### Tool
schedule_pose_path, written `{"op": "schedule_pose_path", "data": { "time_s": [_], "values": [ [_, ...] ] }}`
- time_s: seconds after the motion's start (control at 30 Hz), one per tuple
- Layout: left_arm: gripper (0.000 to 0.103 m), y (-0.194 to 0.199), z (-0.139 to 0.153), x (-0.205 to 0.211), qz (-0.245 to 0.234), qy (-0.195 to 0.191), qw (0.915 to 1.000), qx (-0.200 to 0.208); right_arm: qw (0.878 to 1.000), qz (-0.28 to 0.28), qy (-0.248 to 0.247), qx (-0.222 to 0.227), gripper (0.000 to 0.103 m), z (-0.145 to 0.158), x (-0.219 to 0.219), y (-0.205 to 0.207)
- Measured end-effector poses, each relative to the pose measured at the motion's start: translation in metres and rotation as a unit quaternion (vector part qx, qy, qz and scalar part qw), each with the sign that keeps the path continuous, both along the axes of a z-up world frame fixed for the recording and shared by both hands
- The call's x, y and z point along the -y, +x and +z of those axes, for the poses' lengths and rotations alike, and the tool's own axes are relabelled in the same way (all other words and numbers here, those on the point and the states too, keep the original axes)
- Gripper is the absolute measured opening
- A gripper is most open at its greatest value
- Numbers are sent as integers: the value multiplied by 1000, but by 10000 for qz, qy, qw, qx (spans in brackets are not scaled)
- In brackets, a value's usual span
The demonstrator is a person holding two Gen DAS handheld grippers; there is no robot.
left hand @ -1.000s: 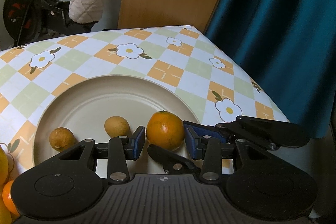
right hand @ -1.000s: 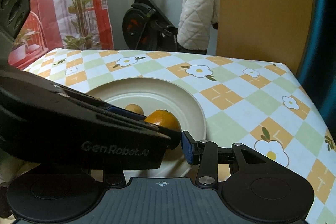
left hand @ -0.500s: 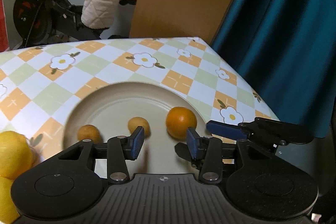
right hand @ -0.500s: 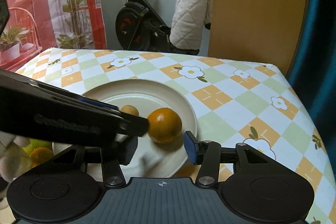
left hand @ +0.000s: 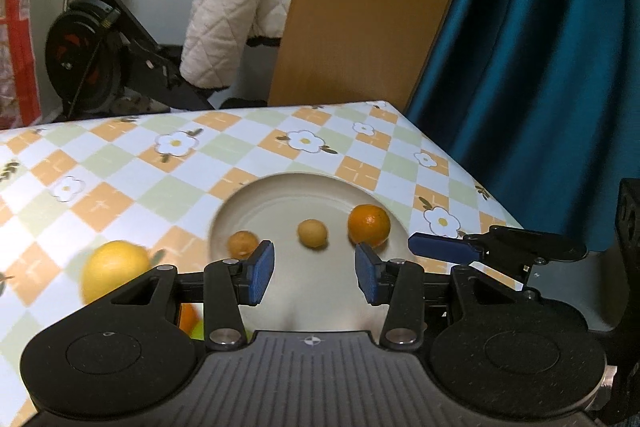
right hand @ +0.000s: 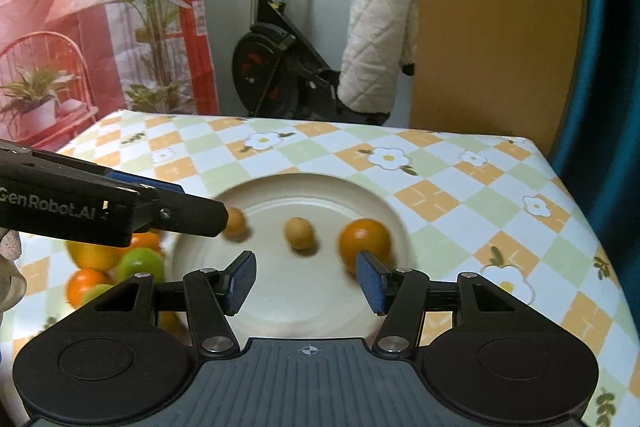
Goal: Organize fruits
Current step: 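Open the left tool to set the orange on the plate, then move the left tool back to the pile toward a dark orange fruit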
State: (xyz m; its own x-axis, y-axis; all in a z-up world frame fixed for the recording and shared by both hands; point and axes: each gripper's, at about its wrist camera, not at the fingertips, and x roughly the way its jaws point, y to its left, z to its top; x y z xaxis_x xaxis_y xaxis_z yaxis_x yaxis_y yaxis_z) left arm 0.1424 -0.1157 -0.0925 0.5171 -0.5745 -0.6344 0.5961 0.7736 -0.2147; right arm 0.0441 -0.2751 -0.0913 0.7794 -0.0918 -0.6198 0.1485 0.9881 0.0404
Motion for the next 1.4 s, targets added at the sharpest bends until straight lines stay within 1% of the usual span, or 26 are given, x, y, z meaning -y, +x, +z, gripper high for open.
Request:
{"op": "schedule_pose_path", "data": {
  "time_s": [0.17,0.23,0.3,0.47,0.6,0.7,0.87,0.93,0.97,1.2,1.4],
  "values": [
    [47,-14,3,-29,255,-49,9996,137,9998,139,118,119,51,2,-25,-5],
    [46,-17,3,-38,352,-74,9993,130,9994,258,139,172,51,2,-37,-8],
    [46,-22,0,-47,439,-182,9988,60,9993,325,107,168,51,0,-48,-10],
    [46,-37,-5,-59,455,-176,9987,110,9991,373,117,160,50,-4,-63,-15],
    [44,-43,-13,-68,440,-241,9987,-1,9991,331,209,144,46,-9,-67,-20],
    [43,-44,-18,-72,505,-240,9984,-47,9986,435,297,92,42,-15,-72,-24],
    [42,-44,-24,-79,672,-241,9974,-92,9981,544,304,32,41,-19,-78,-21],
    [39,-45,-25,-81,698,-243,9972,-94,9979,583,296,13,36,-21,-80,-19],
    [38,-45,-25,-82,707,-241,9972,-88,9979,595,269,-5,35,-22,-81,-17],
    [37,-45,-27,-86,755,-248,9968,-108,9974,675,238,-86,34,-29,-83,-12],
    [37,-45,-29,-84,710,-236,9971,-147,9965,788,255,-143,30,-28,-83,-18]
  ]
}}
